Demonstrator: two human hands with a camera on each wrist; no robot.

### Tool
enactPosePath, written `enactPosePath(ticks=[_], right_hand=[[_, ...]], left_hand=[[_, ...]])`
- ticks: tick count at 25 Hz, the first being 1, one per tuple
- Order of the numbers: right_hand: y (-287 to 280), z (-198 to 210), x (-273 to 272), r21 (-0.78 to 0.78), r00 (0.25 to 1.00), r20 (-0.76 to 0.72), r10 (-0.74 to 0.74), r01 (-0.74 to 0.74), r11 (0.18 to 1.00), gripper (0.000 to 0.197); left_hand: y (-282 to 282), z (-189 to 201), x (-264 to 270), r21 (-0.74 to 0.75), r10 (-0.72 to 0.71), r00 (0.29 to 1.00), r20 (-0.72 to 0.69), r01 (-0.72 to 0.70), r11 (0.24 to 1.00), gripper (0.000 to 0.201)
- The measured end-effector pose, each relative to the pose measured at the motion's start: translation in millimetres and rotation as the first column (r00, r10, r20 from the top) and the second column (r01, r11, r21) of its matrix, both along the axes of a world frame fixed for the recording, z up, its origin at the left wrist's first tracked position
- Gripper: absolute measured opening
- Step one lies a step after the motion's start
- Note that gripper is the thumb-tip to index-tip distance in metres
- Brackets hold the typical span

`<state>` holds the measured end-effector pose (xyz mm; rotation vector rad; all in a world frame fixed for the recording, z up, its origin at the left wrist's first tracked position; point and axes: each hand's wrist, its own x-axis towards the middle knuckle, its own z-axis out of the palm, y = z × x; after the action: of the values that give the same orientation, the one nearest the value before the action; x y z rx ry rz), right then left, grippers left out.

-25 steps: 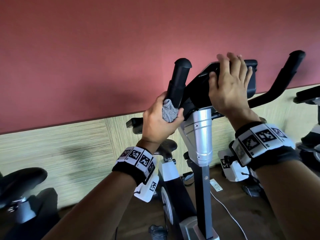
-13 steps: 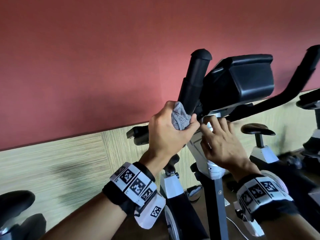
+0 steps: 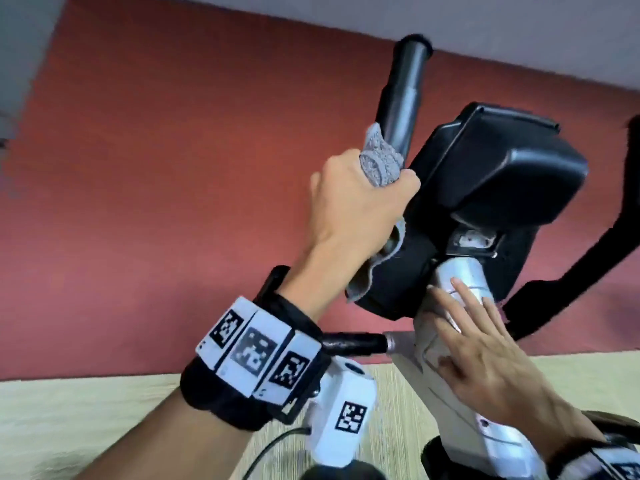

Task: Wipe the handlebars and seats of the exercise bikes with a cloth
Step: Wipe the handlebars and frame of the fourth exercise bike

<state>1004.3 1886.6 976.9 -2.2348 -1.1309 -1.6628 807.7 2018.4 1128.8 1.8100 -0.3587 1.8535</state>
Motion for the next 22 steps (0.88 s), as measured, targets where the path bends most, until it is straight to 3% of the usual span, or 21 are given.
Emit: enactPosePath(ticks=[2, 5, 7, 9, 10, 12, 14, 16, 19, 22], right_hand=[[1, -2, 8, -0.024, 0.999, 0.021, -0.05, 0.05, 0.998, 0.038], [3, -1, 12, -0.019, 0.999, -0.009, -0.043, 0.043, 0.999, 0.051], [2, 3, 6, -0.047, 0.997, -0.053, -0.064, 0.062, 0.997, 0.049], [-1, 4, 3, -0.055, 0.996, -0.051, -0.071, 0.068, 0.996, 0.042], [-2, 3, 1, -0.057, 0.996, -0.057, -0.071, 0.068, 0.996, 0.038], [0, 0, 2, -0.053, 0.997, -0.046, -0.055, 0.052, 0.997, 0.034], [1, 0, 4, -0.037, 0.999, -0.044, -0.032, 0.03, 0.999, 0.033], [1, -1, 4, -0.023, 0.999, -0.034, -0.004, 0.003, 1.0, 0.025], [0, -2, 4, -0.007, 1.0, -0.023, 0.002, -0.002, 1.0, 0.022], [0, -3, 3, -0.011, 0.999, -0.038, 0.012, -0.012, 1.0, 0.031]], left_hand=[[4, -2, 3, 0.024, 0.03, 0.999, 0.045, -0.031, 0.999, 0.039], [2, -7, 9, 0.083, 0.018, 0.987, 0.158, -0.031, 0.996, 0.043], [-2, -9, 10, 0.102, 0.001, 0.972, 0.235, -0.026, 0.995, 0.056], [-2, -11, 15, 0.115, 0.063, 0.946, 0.317, -0.104, 0.988, 0.064], [1, -12, 19, 0.116, 0.121, 0.926, 0.357, -0.172, 0.978, 0.059], [4, -14, 28, 0.099, 0.294, 0.845, 0.446, -0.373, 0.923, 0.047], [-2, -6, 30, 0.133, 0.447, 0.729, 0.519, -0.585, 0.8, 0.057], [-5, 6, 30, 0.162, 0.519, 0.638, 0.569, -0.705, 0.69, 0.074], [11, -7, 38, 0.213, 0.436, 0.686, 0.583, -0.647, 0.732, 0.085], [38, -30, 57, 0.262, 0.404, 0.658, 0.635, -0.676, 0.689, 0.087]])
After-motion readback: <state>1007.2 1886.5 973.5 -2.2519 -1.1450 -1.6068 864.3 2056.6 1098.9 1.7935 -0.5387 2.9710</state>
